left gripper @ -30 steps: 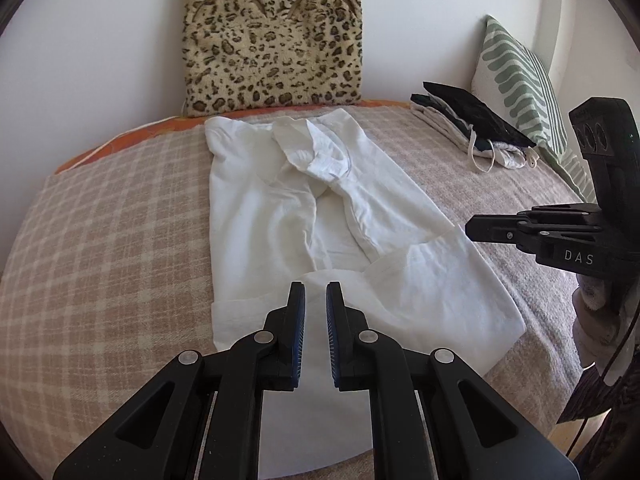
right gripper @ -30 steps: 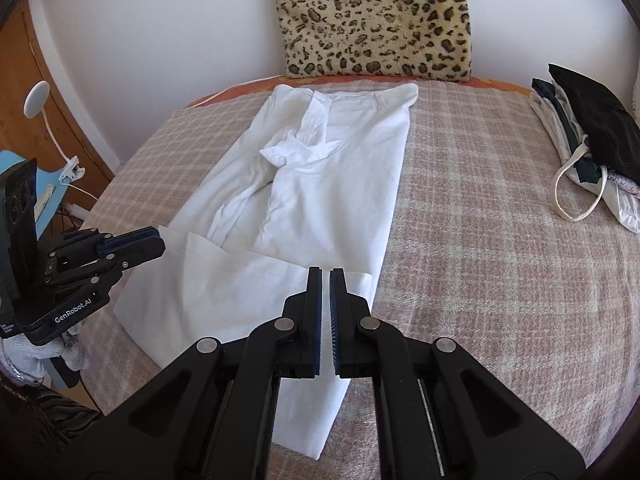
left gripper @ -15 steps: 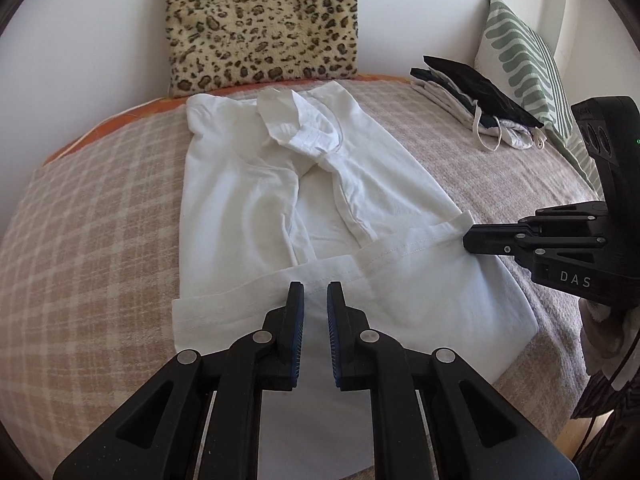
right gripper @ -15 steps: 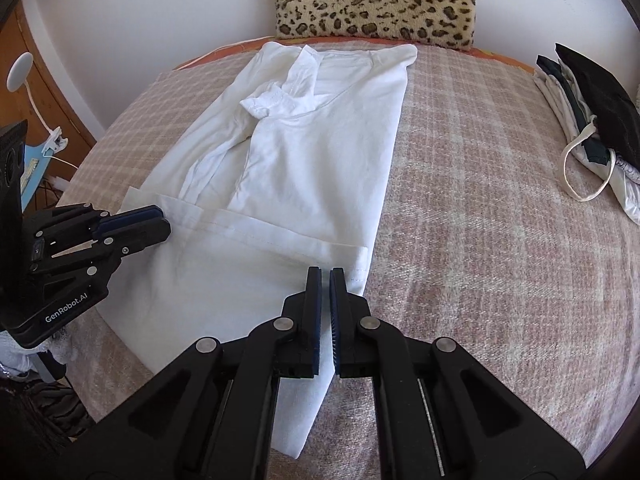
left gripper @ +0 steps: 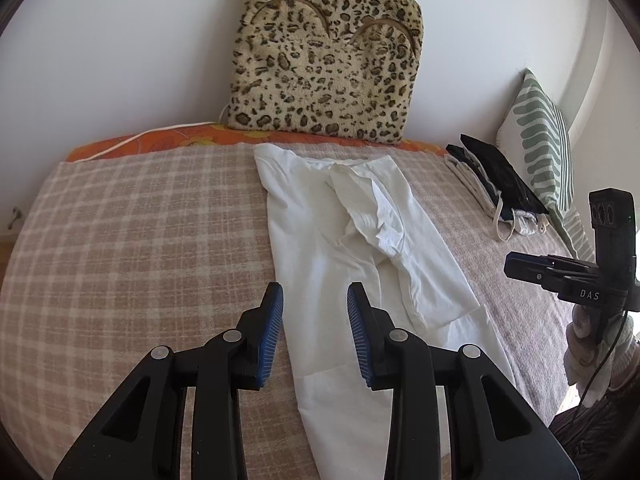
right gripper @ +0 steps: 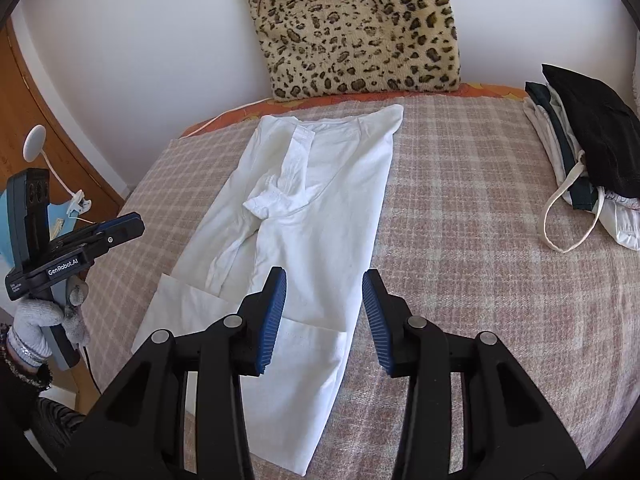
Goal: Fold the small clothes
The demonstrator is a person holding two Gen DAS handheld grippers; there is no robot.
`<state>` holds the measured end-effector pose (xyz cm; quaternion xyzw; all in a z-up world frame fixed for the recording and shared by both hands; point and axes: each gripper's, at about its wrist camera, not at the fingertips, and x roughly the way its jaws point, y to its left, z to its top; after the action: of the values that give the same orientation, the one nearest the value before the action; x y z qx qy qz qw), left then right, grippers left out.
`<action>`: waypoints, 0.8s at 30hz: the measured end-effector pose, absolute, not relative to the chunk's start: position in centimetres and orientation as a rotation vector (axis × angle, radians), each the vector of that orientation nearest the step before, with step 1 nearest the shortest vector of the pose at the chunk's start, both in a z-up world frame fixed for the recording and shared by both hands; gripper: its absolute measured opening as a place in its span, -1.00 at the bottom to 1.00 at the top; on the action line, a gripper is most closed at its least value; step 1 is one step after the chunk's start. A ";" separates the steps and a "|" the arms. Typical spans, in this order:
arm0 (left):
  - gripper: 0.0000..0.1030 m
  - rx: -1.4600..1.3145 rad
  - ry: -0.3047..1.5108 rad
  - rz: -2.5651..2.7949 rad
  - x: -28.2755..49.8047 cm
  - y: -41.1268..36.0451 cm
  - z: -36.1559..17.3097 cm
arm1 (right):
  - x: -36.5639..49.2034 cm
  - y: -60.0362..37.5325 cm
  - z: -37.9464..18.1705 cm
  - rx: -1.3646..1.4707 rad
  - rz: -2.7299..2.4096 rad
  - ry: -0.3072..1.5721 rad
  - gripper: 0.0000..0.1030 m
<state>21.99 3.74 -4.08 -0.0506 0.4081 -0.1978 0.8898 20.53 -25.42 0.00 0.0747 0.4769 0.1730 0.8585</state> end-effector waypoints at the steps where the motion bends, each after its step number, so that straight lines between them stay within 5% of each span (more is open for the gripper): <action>1: -0.39 -0.114 0.852 -0.413 22.7 4.1 -3.9 | 21.1 -25.6 0.2 0.156 0.363 0.994 -0.19; 5: -0.39 -0.123 0.872 -0.416 26.0 5.2 -3.9 | 23.8 -26.6 0.9 0.179 0.375 0.982 -0.18; 8: -0.39 -0.150 0.885 -0.423 28.5 5.8 -4.3 | 26.7 -27.4 0.6 0.218 0.369 0.992 0.05; 24: -0.39 -0.324 0.978 -0.474 43.3 5.8 -9.8 | 39.4 -31.0 -6.2 0.404 0.350 1.094 0.05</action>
<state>43.31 5.79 -9.82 -0.1534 0.4633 -0.2243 0.8435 39.35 -31.00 -6.24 0.1897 0.5137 0.1643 0.8205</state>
